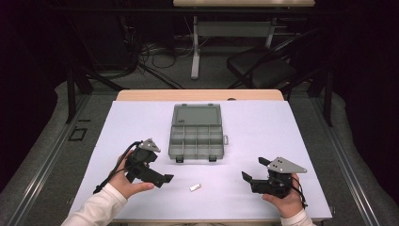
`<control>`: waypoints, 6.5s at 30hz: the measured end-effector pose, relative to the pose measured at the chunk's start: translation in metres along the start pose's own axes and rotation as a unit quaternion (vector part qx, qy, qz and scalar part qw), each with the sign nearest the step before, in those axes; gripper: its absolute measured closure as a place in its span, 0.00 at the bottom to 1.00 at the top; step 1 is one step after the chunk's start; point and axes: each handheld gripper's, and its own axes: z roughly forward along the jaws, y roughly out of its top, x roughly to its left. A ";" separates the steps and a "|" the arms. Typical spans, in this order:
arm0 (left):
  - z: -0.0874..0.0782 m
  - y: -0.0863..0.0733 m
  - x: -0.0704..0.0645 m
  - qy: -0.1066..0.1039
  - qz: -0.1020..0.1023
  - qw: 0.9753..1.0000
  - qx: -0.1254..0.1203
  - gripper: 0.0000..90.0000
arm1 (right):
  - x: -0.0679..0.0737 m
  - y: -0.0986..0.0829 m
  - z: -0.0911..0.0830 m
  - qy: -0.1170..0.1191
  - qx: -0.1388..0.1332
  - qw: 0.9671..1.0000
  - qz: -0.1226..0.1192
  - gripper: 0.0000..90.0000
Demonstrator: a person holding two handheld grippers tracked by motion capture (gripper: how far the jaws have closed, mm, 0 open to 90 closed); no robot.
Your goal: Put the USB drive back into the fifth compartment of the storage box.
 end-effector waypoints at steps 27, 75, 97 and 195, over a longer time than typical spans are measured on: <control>0.019 0.018 -0.014 -0.004 0.031 0.999 0.023 0.06 | 0.001 0.000 0.000 0.001 0.003 1.000 -0.001 0.18; 0.057 0.036 -0.036 -0.014 0.062 0.996 0.062 0.17 | 0.002 0.000 0.001 0.004 0.007 1.000 -0.006 0.18; 0.072 0.039 -0.050 -0.013 0.087 0.993 0.080 0.32 | 0.003 0.000 0.001 0.005 0.008 1.000 -0.009 0.18; 0.119 0.026 -0.060 0.002 0.111 0.981 0.160 0.85 | 0.004 -0.001 0.004 0.012 0.013 1.000 -0.010 0.18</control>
